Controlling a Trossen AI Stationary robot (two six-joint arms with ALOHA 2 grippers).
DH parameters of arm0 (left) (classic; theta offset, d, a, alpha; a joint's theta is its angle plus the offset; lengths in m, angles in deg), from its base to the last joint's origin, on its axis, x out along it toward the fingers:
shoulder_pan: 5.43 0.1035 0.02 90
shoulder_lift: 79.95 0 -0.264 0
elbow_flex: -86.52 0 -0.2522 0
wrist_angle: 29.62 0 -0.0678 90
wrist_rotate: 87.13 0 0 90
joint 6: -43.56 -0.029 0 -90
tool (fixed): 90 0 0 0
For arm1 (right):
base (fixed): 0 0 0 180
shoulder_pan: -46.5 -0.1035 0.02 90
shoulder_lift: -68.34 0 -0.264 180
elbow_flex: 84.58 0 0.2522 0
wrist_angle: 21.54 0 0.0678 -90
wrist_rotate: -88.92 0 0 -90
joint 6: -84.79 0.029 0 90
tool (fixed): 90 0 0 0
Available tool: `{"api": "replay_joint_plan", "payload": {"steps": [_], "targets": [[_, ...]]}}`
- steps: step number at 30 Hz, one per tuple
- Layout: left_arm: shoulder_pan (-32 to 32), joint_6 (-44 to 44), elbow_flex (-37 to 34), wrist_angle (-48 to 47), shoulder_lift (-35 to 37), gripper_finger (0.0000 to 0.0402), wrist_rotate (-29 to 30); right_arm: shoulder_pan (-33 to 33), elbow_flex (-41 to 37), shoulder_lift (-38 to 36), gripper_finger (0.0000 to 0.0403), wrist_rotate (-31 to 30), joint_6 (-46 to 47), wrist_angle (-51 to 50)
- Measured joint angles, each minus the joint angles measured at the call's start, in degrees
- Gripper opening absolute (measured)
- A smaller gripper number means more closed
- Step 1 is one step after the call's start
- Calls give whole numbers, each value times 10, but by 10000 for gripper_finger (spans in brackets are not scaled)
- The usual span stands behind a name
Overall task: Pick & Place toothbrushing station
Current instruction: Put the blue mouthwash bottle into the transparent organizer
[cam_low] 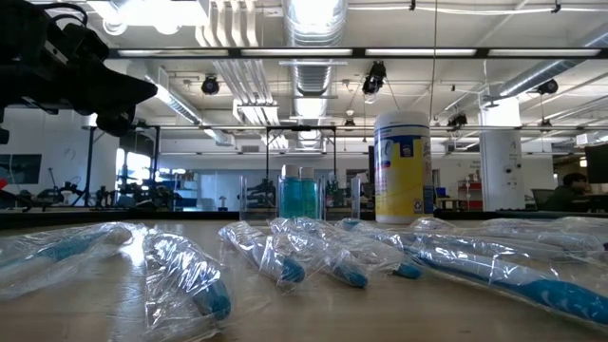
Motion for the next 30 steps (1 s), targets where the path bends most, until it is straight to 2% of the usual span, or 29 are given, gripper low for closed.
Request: {"api": "replay_joint_plan", "payload": {"steps": [6,13,16,20,24,30], "targets": [[0,-1,0,0,0,26,0,5,10,-29,63,-13,-44,-16],[0,-1,0,0,0,26,0,16,36,-108,12,-112,-105,-33],[0,-1,0,0,0,26,0,21,37,-131,9,-135,-99,-37],[0,-1,0,0,0,26,0,21,34,-121,11,-133,-96,-43],[0,9,0,0,0,26,0,21,33,-81,12,-115,-98,-32],[0,20,0,0,0,26,-2,21,32,-17,20,-53,-137,78]]}}
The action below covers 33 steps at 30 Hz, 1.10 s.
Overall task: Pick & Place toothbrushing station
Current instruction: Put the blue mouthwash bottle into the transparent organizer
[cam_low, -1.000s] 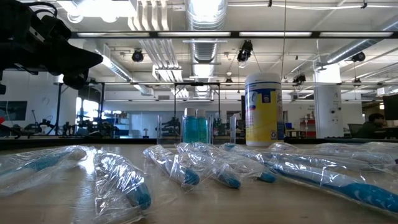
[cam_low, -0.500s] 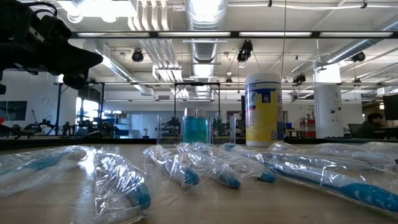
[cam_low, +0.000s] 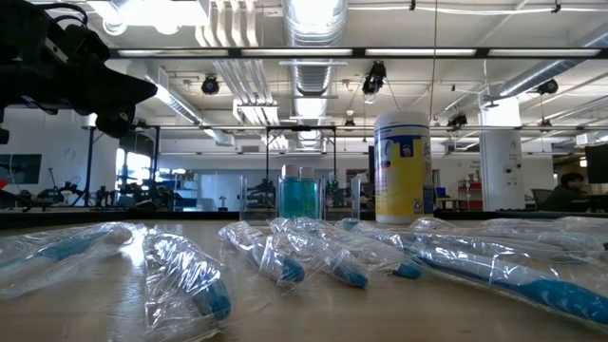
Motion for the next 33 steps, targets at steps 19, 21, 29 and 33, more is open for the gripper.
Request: {"api": "replay_joint_plan", "payload": {"steps": [19,21,29,33], "targets": [[0,6,0,1,-2,26,-13,-2,0,122,258,72,52,25],[0,6,0,1,-3,26,-13,-2,0,132,265,78,48,19],[0,6,0,1,-3,26,-13,-2,0,169,246,115,11,-2],[0,7,0,1,-3,26,-13,-1,2,177,196,125,-22,4]]}}
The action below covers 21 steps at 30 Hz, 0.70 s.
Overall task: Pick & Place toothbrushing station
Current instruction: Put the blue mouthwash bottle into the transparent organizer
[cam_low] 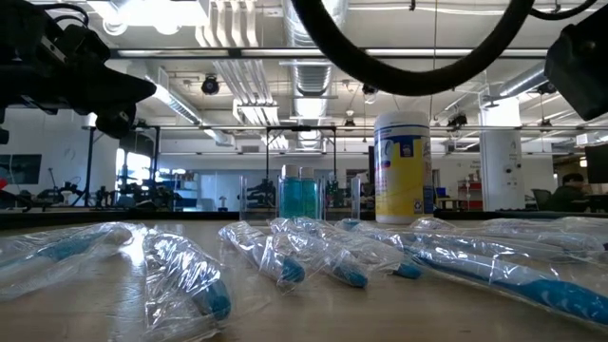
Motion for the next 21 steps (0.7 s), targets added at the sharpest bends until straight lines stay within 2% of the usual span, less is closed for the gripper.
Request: {"api": "replay_joint_plan", "payload": {"steps": [6,12,16,19,21], "targets": [[0,0,0,1,0,26,0,0,-2,-6,107,1,-34,-5],[0,0,0,1,0,26,0,0,-1,-17,107,-22,-43,-9],[0,1,0,6,0,26,-2,0,7,-38,107,-59,-49,-6],[0,13,-1,11,0,26,-7,0,13,-63,107,-116,-64,-4],[0,19,-2,19,0,26,-20,0,16,-87,107,-175,-88,3]]}}
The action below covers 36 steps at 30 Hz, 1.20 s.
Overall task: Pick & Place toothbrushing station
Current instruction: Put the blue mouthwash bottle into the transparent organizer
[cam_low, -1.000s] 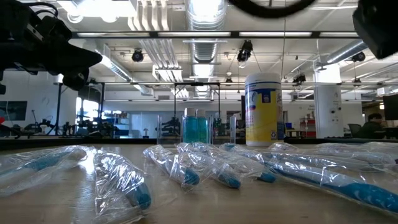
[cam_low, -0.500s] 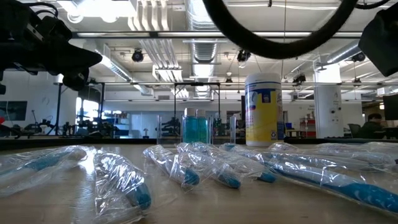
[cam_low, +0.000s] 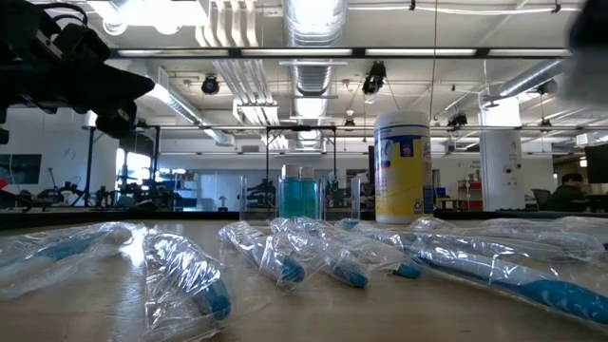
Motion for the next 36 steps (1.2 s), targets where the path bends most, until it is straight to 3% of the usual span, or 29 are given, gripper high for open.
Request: {"api": "replay_joint_plan", "payload": {"steps": [7,10,14,18,23,31,36], "targets": [[0,11,0,51,-2,26,-103,12,-10,-92,107,-208,-223,131],[-2,18,10,42,-18,26,-149,34,-13,-107,107,-229,-346,211],[-17,3,43,47,-64,26,-153,66,-19,-101,107,-223,-480,287],[-33,-38,91,61,-121,29,-153,96,-58,-97,107,-149,-609,426],[-68,-90,162,61,-201,68,-155,139,-129,-101,107,-30,-667,572],[-158,-164,265,50,-375,182,-135,192,-241,-101,110,14,-705,736],[-178,-193,280,78,-474,206,-125,213,-292,-108,111,79,-751,884]]}}
